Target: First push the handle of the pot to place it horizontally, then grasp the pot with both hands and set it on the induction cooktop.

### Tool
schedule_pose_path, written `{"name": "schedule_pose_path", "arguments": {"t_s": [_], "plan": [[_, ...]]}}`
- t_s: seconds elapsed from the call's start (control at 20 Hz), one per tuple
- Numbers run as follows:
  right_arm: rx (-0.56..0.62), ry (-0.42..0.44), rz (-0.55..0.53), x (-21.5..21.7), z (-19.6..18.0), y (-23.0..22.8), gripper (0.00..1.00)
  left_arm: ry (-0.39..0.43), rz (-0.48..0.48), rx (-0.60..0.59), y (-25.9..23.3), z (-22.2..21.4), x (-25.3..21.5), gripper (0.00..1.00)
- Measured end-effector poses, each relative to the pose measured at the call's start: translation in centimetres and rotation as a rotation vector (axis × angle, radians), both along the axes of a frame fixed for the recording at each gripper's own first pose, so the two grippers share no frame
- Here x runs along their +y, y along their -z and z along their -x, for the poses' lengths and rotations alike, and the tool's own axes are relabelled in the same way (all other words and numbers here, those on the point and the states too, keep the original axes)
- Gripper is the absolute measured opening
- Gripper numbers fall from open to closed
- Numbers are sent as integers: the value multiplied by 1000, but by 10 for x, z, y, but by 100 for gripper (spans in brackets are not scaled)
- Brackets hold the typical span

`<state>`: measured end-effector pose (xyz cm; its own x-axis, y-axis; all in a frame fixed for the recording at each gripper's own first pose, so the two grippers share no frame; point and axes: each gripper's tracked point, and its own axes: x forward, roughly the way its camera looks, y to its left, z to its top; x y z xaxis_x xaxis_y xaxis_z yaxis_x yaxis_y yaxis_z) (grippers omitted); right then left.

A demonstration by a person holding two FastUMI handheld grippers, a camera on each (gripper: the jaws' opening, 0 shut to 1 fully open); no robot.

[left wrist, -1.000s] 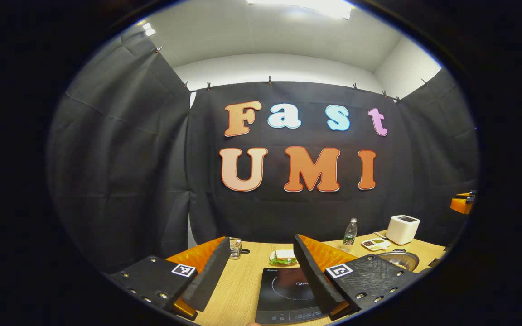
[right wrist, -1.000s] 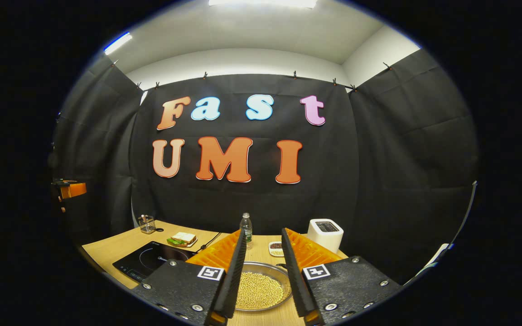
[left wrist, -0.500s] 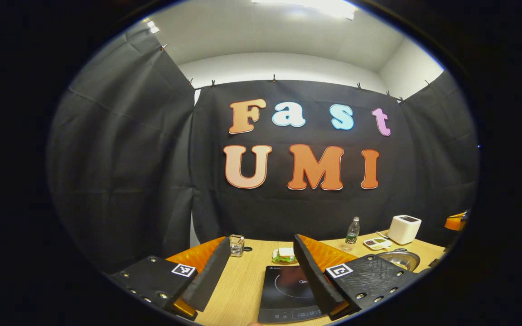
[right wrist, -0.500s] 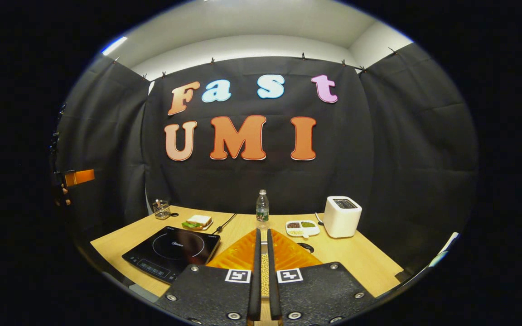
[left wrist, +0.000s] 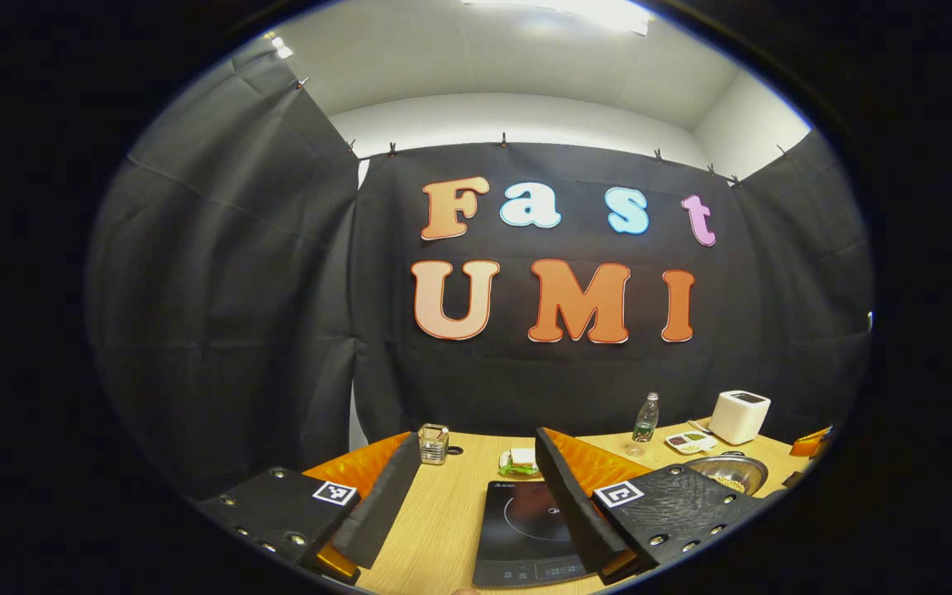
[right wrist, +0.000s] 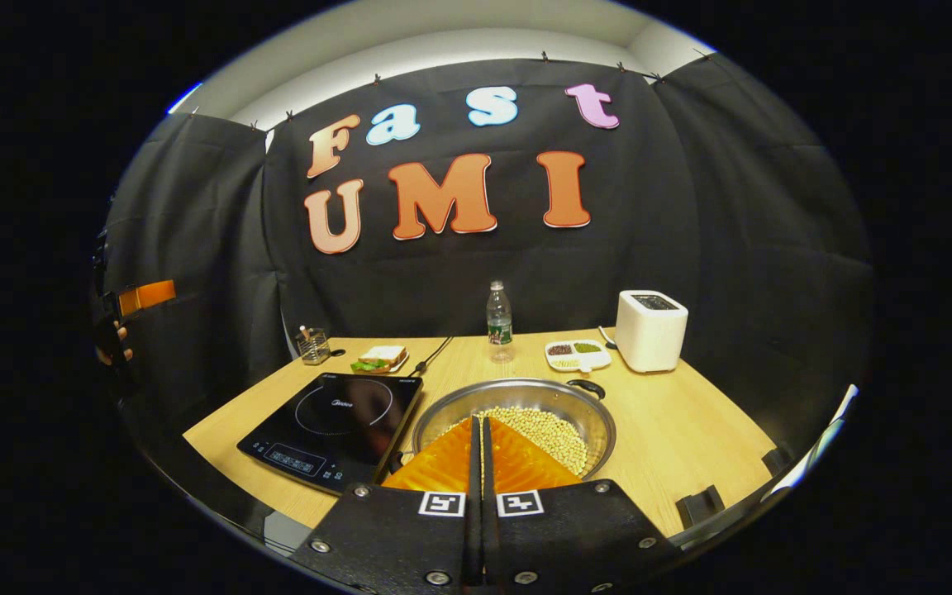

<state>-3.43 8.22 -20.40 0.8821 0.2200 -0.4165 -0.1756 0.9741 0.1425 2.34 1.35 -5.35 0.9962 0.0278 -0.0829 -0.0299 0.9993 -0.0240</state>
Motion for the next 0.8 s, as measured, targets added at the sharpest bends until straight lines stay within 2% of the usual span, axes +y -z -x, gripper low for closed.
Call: {"name": "schedule_pose_path", "arguments": {"t_s": [0.5, 0.8], "plan": [[169, -119, 37, 30, 20, 69, 0, -2, -6, 38, 18, -5, -5, 89], [245, -187, 66, 48, 27, 96, 0, -2, -13, 55, 28, -13, -8, 89]]}}
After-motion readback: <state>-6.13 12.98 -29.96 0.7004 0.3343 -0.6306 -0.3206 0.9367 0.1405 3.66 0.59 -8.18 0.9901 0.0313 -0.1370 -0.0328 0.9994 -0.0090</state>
